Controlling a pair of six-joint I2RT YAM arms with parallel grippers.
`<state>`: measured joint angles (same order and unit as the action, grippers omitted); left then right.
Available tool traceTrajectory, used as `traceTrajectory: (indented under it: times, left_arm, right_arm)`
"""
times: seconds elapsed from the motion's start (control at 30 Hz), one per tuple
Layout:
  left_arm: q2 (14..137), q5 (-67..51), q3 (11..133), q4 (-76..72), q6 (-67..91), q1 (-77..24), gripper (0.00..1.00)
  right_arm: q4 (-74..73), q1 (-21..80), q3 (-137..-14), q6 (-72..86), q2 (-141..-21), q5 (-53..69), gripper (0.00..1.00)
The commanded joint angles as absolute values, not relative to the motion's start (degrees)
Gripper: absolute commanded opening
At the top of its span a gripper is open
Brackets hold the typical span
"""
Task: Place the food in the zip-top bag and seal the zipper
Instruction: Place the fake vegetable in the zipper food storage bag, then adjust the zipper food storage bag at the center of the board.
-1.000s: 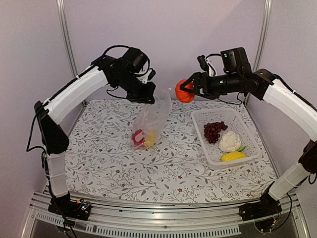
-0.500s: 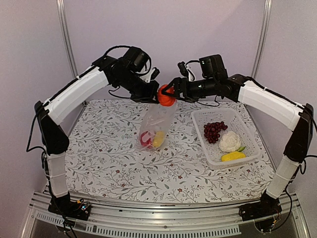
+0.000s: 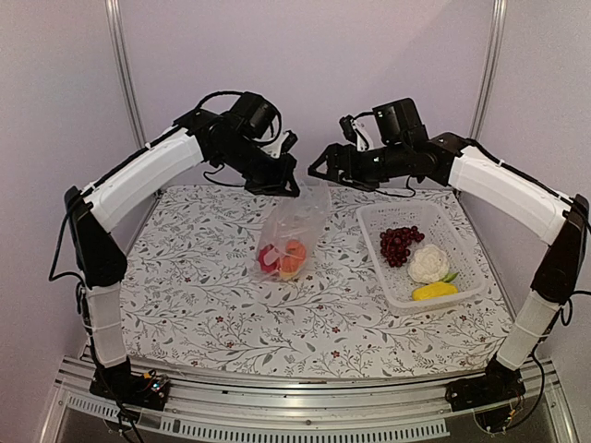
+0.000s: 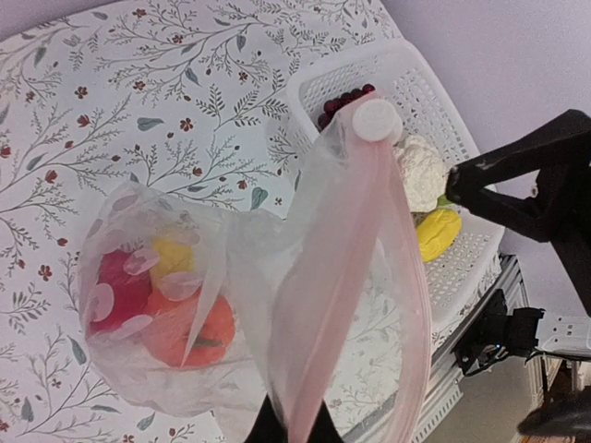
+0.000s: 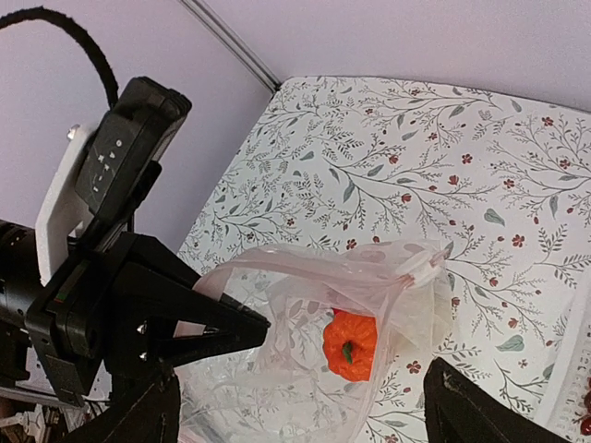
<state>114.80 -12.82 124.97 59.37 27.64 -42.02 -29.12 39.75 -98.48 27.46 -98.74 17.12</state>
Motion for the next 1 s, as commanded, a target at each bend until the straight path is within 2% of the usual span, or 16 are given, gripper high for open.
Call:
traceTrajectory:
  times: [0.0, 0.3, 0.4, 0.5, 0.63, 0.73, 0.83, 0.97]
  left_arm:
    - [111.9, -12.2, 123.2, 58.9, 27.4, -41.3, 0.0]
    - [111.8, -12.0, 124.1, 60.5, 27.2, -41.4, 0.02]
    - [111.9, -11.5, 124.3, 61.5, 26.7, -41.3, 0.04]
    - [112.1, -10.1, 124.9, 63.2, 26.5, -41.4, 0.1]
    - [111.9, -7.3, 125.2, 66.2, 26.2, -41.7, 0.16]
    - [112.0, -5.3, 126.4, 69.7, 26.0, -42.0, 0.16]
    - [112.0, -3.4, 127.6, 72.3, 25.8, -42.4, 0.13]
    - [113.5, 1.1, 132.0, 76.5, 25.6, -43.2, 0.03]
  right_arm:
    - [-40.9, 40.1, -103.4, 29.3, -95.9, 7.2, 0.88]
    - [-45.3, 40.3, -105.5, 27.8, -102.6, 10.7, 0.77]
    - [-44.3, 40.4, -107.0, 28.2, -105.2, 11.1, 0.69]
    - [-44.5, 40.4, -108.9, 28.3, -107.4, 11.4, 0.55]
    - [-45.3, 40.4, -109.8, 28.5, -108.8, 12.5, 0.17]
    - [-46.9, 40.4, -111.0, 29.4, -108.9, 12.8, 0.0]
    - [-48.1, 40.4, -111.2, 30.3, -108.2, 11.8, 0.0]
    - [-51.5, 40.4, -112.6, 30.7, -107.4, 9.8, 0.0]
